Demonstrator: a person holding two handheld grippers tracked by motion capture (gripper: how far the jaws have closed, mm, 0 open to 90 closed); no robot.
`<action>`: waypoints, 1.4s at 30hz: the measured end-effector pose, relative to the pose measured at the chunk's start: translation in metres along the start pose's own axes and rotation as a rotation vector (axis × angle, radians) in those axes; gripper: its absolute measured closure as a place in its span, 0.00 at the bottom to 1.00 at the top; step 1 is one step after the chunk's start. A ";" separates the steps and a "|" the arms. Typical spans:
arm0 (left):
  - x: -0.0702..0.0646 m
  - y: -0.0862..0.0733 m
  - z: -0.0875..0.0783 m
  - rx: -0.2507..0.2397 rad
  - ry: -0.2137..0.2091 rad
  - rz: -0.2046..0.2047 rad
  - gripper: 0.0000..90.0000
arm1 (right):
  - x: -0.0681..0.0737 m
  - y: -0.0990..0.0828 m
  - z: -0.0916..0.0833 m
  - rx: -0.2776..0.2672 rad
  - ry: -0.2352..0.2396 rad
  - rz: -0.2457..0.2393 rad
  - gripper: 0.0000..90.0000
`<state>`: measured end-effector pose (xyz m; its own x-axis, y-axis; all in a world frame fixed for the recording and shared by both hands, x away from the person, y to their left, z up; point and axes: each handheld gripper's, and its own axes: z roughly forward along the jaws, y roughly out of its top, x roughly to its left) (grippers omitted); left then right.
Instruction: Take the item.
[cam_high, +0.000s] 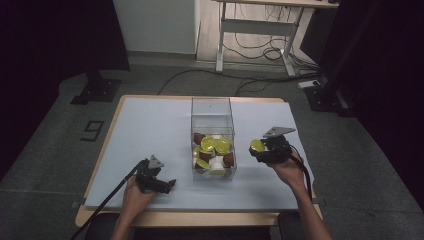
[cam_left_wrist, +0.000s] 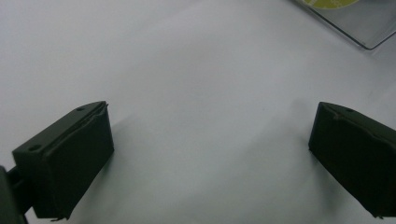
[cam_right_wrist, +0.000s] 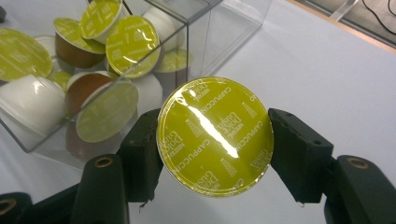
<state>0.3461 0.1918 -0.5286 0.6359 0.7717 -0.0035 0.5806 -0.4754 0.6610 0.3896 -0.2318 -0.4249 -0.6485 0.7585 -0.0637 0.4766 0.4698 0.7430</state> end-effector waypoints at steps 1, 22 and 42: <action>0.000 0.000 0.000 0.000 0.001 0.002 0.00 | 0.000 -0.001 0.001 0.000 -0.001 -0.001 0.43; 0.000 0.000 0.000 0.000 0.000 0.002 0.00 | -0.001 -0.034 0.020 0.038 -0.027 0.005 0.43; 0.000 0.000 0.000 0.000 0.000 0.002 0.00 | 0.001 -0.061 0.043 0.088 -0.042 0.008 0.43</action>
<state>0.3460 0.1918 -0.5286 0.6369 0.7710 -0.0024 0.5795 -0.4766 0.6610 0.3855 -0.2408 -0.4990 -0.6196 0.7801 -0.0871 0.5334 0.4998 0.6824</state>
